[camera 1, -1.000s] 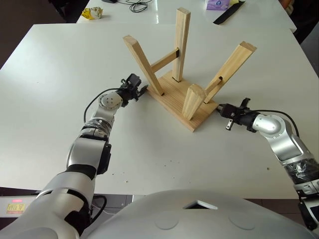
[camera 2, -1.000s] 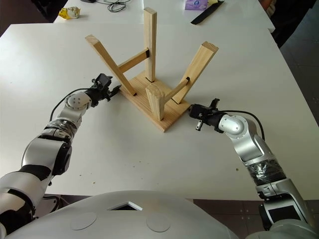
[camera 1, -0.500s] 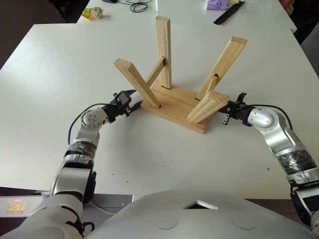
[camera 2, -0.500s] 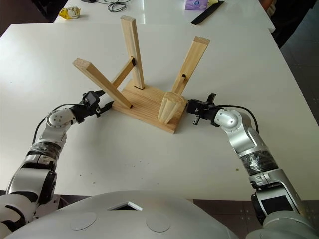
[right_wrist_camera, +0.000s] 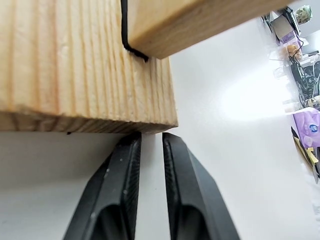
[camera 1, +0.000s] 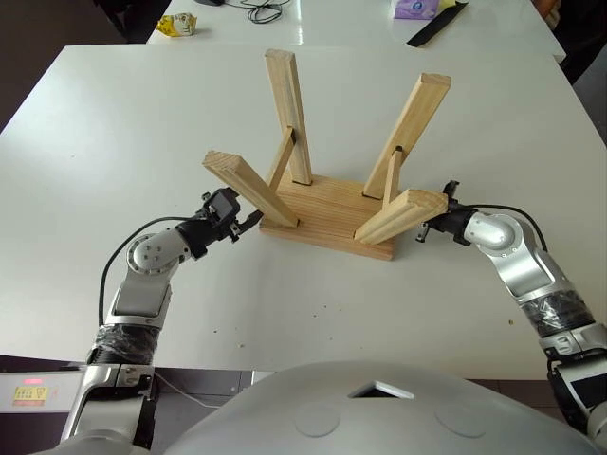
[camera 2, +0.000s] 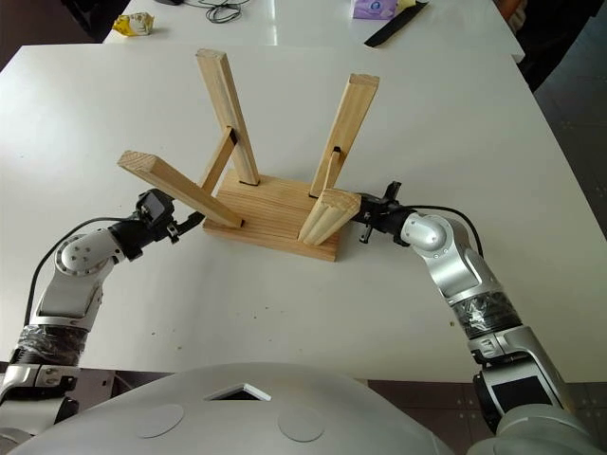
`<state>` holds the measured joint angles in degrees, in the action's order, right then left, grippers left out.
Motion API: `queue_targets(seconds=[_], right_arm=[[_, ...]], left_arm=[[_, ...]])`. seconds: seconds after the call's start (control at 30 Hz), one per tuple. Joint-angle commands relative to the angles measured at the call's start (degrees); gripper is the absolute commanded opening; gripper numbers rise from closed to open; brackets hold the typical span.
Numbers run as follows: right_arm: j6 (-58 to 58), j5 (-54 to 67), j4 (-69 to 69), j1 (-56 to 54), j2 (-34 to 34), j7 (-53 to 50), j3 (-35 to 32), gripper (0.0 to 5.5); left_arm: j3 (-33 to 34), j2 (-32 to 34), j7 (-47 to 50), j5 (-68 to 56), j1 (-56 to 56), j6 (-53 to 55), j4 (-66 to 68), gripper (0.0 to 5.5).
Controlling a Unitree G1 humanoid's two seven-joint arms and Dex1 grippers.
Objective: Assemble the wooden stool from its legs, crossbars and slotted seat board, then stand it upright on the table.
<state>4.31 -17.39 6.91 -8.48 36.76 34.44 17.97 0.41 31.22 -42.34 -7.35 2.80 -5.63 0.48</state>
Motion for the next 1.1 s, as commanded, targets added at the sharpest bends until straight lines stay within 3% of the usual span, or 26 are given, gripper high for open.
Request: queue_targets(seconds=[0.03, 0.5, 0.77, 1.0, 1.1], right_arm=[[-0.5, 0.3, -0.7, 2.3, -0.4, 1.9, 1.0, 0.78], [0.3, 1.2, -1.7, 3.5, 1.4, 2.2, -1.2, 0.78], [0.6, 2.6, -3.7, 6.1, 2.0, 2.5, -2.8, 0.78], [-4.8, 10.6, -11.3, 16.7, 6.1, 4.7, -13.0, 0.78], [-10.3, 15.2, -17.0, 21.5, 6.6, 6.5, -16.9, 1.19]], left_arm=[[1.3, 1.4, 0.0, -1.3, 2.1, 3.5, -3.8, 2.71], [-1.7, 2.3, -1.5, 1.3, 9.1, 0.8, 0.9, 2.71], [-3.2, 5.5, -5.1, -0.7, 13.6, 3.2, -5.8, 2.71], [0.2, 6.7, -4.9, -3.1, 13.9, 6.1, -7.6, 2.71], [2.8, 7.7, -4.8, -3.5, 12.8, 5.9, -5.9, 2.67]])
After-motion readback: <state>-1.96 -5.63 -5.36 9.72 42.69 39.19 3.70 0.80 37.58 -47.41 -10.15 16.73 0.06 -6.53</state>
